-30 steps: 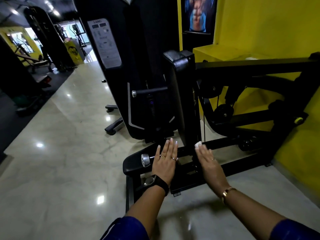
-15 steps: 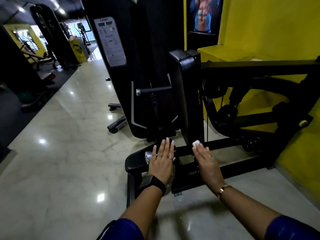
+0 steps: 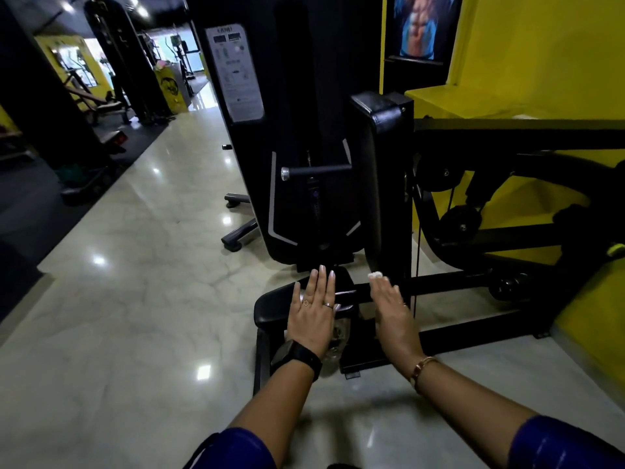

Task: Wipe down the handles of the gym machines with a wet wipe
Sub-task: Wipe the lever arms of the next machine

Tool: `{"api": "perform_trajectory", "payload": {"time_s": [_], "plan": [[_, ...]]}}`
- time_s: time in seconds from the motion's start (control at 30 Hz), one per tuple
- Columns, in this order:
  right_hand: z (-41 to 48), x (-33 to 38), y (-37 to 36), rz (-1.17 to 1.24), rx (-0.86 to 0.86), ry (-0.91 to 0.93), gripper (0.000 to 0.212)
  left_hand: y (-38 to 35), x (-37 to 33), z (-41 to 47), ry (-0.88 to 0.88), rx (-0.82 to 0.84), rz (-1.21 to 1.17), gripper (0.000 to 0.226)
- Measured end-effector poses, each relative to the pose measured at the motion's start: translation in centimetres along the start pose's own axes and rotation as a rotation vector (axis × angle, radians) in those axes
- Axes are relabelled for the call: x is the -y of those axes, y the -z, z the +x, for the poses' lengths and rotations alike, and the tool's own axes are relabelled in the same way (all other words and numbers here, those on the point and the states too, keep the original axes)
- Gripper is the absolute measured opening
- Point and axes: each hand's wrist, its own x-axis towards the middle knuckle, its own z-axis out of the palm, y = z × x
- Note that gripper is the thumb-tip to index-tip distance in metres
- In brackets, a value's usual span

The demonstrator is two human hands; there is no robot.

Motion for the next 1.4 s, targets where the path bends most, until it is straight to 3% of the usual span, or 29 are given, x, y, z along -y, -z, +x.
{"api": "perform_trajectory", "payload": {"time_s": [0.2,0.33,0.43,0.5,0.6,0.8,0.9,1.0,1.1,1.3,1.4], "plan": [[-0.8,5.6,-1.5,0.216,0.035,0.142,0.067,1.1,0.2,-0.1,0.065,0.089,-0.102,0.115],[1.3,4.2,-0.3,0.196,-0.071,-0.024,0.067,1.5,1.5,-0.1,0.13,0.109,-0.203,0.091],[1.5,3.9,-0.1,0.125,-0.045,-0.093,0.064,1.9,2.4,-0.6,0.154,0.138,-0.349,0.089],[0.8,4.8,-0.8,0.102,-0.029,-0.001,0.068,2.2,2.5,-0.9,0.206,0.212,-0.616,0.086],[-0.2,6.6,-2.2,0.144,0.017,0.139,0.072,2.3,2.3,-1.4,0.322,0.19,-0.978,0.079],[-0.6,8.1,-3.0,0.28,0.038,0.305,0.06,2.6,2.8,-1.6,0.613,0.197,-1.498,0.048],[-1.5,7.7,-3.5,0.169,0.089,0.355,0.07,2.7,3.2,-0.9,0.877,0.268,-1.781,0.053],[-1.2,6.9,-3.2,0.055,0.102,0.456,0.061,2.6,3.8,0.0,1.08,0.233,-2.021,0.067],[0.7,7.3,-2.8,0.009,0.113,0.455,0.057,2.3,4.2,0.1,1.122,0.237,-2.123,0.074],[3.5,10.4,-2.3,0.094,0.212,0.134,0.047,2.2,4.0,0.0,1.198,0.187,-2.169,0.076],[1.1,9.2,-2.8,0.025,0.185,0.356,0.05,1.9,4.1,0.0,1.225,0.168,-2.177,0.077]]}}
